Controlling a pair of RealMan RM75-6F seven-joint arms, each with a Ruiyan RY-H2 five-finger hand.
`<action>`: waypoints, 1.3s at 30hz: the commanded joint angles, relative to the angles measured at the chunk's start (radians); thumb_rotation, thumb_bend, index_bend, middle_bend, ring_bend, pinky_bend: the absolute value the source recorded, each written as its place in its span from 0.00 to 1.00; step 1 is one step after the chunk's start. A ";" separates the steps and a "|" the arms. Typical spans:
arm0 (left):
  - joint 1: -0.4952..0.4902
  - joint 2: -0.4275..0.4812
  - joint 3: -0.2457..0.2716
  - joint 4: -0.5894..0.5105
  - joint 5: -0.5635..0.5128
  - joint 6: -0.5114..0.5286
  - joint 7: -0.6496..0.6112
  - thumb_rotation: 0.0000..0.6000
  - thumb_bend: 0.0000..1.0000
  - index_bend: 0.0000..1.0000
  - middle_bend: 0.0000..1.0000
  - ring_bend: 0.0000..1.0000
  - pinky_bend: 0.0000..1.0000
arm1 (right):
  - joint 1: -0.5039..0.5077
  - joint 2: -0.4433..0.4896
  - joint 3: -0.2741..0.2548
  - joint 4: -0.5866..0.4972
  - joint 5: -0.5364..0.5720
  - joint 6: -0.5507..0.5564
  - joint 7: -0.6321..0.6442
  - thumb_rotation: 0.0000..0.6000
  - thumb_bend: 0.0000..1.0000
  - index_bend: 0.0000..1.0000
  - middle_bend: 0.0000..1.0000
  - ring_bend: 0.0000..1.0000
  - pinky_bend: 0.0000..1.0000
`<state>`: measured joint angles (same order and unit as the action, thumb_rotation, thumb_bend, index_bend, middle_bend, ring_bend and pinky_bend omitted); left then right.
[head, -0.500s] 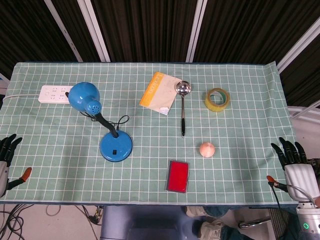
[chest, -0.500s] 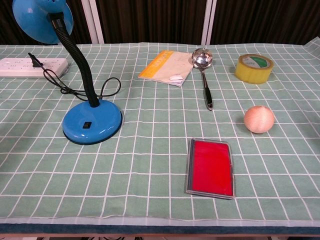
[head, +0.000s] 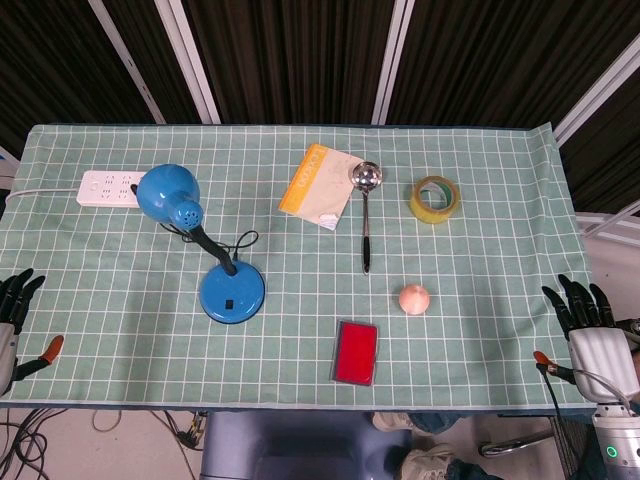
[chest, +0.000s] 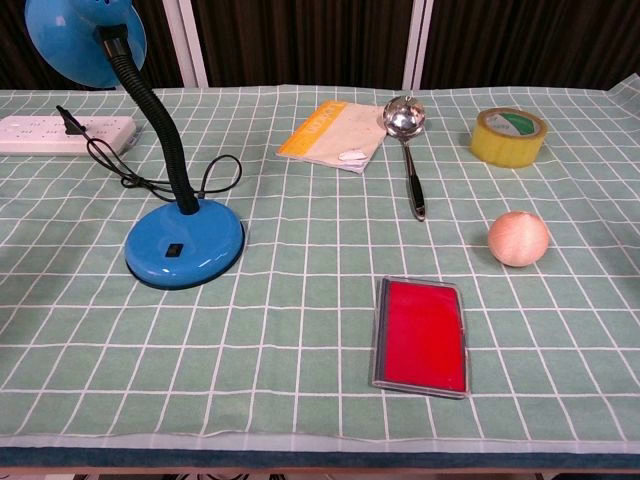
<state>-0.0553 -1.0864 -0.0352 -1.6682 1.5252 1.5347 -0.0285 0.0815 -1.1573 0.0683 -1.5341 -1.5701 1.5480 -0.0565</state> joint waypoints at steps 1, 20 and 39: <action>0.000 0.000 0.000 0.001 0.000 0.000 0.002 1.00 0.33 0.07 0.00 0.00 0.03 | 0.000 0.001 0.000 -0.001 0.001 0.001 0.000 1.00 0.17 0.13 0.04 0.06 0.00; -0.022 -0.081 -0.007 0.059 0.088 0.045 0.146 1.00 0.59 0.08 0.50 0.60 0.84 | -0.004 0.007 -0.005 -0.011 0.006 -0.006 -0.006 1.00 0.17 0.13 0.04 0.06 0.00; -0.218 -0.230 -0.022 0.032 0.038 -0.294 0.412 1.00 0.81 0.13 0.79 0.78 0.91 | -0.007 0.009 -0.002 -0.020 0.023 -0.013 -0.016 1.00 0.17 0.13 0.04 0.06 0.00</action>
<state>-0.2480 -1.2929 -0.0530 -1.6305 1.5859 1.2757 0.3618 0.0742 -1.1484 0.0664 -1.5541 -1.5467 1.5353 -0.0730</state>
